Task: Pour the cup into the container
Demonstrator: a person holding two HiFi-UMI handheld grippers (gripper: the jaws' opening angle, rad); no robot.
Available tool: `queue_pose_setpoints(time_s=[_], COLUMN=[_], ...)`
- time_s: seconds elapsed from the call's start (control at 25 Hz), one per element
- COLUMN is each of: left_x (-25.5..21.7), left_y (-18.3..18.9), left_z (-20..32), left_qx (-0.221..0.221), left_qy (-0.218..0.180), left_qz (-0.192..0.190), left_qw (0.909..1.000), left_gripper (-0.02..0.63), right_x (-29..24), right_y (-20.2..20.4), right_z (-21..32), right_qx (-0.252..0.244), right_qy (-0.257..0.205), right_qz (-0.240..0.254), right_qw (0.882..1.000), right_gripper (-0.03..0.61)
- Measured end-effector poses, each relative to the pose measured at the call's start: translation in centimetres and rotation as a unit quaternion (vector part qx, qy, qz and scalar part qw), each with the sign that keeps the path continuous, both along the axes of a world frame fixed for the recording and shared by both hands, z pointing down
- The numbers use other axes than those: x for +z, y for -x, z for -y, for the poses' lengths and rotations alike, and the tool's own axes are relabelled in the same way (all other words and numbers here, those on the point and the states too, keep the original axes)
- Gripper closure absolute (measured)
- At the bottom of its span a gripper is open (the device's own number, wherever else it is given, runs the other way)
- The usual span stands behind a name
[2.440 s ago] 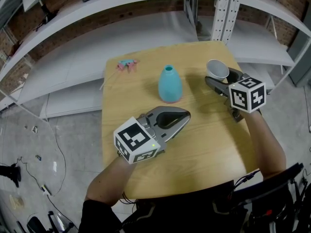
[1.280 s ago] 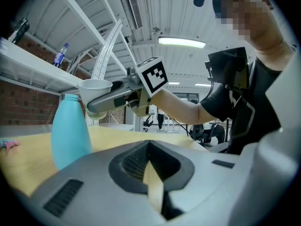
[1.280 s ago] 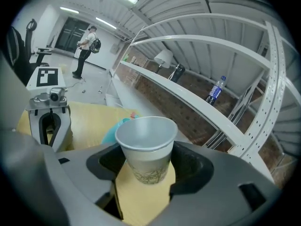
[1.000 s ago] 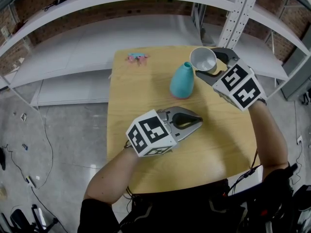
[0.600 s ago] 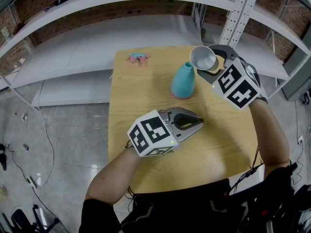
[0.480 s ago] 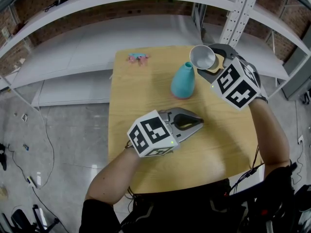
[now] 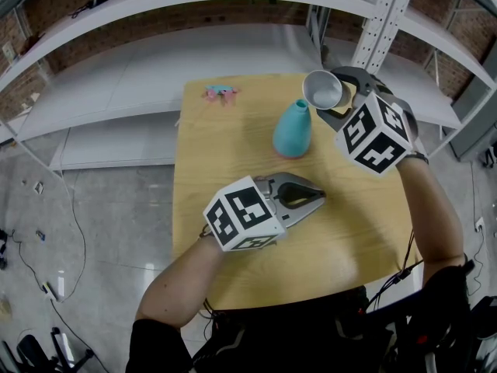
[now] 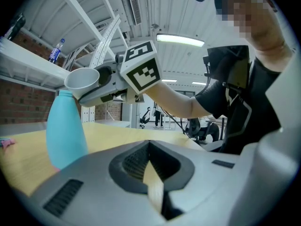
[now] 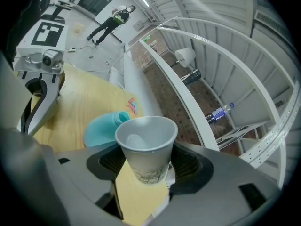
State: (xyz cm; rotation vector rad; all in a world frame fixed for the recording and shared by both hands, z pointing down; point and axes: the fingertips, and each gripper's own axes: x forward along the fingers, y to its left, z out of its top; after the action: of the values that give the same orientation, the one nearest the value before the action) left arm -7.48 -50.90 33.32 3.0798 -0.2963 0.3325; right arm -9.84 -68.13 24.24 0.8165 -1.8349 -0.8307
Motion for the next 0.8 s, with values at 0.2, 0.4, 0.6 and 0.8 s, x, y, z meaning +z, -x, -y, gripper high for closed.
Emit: queue_pose_setpoints(time_s=[0.2,0.4,0.6,0.8], left_x=[0.19,0.13,0.14,0.18], left_y=[-0.11,-0.04,-0.08,-0.13], left_z=[-0.01,0.09,-0.02,0.04], left_qx=[0.0,0.0,0.001,0.001], left_qy=[0.002,0.001,0.001,0.002], left_qz=[0.002,0.003,0.002,0.003], left_qw=[1.0,1.0,1.0,1.0], left_gripper=[0.612,0.612,0.612,0.612], right_x=[-0.18,-0.43,-0.6,-0.63], right_y=[0.09,0.47,0.5,0.77], right_z=[0.11,0.2,0.28,0.33], right_qx=[0.001,0.0,0.002,0.001], right_qy=[-0.021,-0.039,-0.051,-0.058], right_qz=[-0.021,-0.041,-0.054,-0.067], right_qw=[1.0,0.998,0.997,0.996], right_gripper=[0.278,0.278,0.276,0.278])
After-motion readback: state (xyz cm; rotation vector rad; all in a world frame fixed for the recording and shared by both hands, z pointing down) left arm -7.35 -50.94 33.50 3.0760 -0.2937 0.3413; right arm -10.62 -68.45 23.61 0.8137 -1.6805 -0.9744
